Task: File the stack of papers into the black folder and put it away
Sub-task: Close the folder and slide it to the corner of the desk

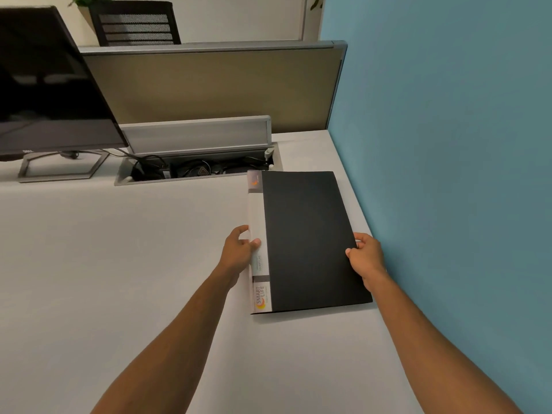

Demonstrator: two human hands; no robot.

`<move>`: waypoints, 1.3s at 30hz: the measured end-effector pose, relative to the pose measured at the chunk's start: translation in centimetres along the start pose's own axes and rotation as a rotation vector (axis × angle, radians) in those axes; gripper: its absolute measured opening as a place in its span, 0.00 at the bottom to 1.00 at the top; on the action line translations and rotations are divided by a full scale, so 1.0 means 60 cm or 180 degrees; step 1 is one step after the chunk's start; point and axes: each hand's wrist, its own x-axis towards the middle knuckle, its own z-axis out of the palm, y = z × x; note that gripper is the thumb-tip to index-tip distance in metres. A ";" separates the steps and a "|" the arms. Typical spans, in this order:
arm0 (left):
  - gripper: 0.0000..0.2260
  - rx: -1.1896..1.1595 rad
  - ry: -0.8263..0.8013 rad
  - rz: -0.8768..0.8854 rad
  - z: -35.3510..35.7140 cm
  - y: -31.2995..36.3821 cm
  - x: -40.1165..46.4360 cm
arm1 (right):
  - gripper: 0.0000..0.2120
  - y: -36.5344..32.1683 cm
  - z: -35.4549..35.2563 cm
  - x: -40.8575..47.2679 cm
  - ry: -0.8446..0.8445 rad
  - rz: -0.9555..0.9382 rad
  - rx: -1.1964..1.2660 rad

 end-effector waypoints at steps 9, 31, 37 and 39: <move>0.22 0.0271 0.0092 -0.0086 0.063 0.014 0.014 | 0.19 0.018 -0.022 0.040 0.0294 -0.0112 -0.0282; 0.09 0.0997 0.0705 0.0576 0.066 0.001 0.015 | 0.17 0.019 -0.006 0.025 0.0896 -0.0984 -0.1002; 0.10 0.1150 0.0931 0.0802 0.023 -0.009 -0.003 | 0.14 0.010 0.014 -0.001 0.0842 -0.1318 -0.1078; 0.11 0.1182 0.0958 0.0838 0.002 -0.016 -0.008 | 0.14 0.000 0.028 -0.012 0.0751 -0.1400 -0.1110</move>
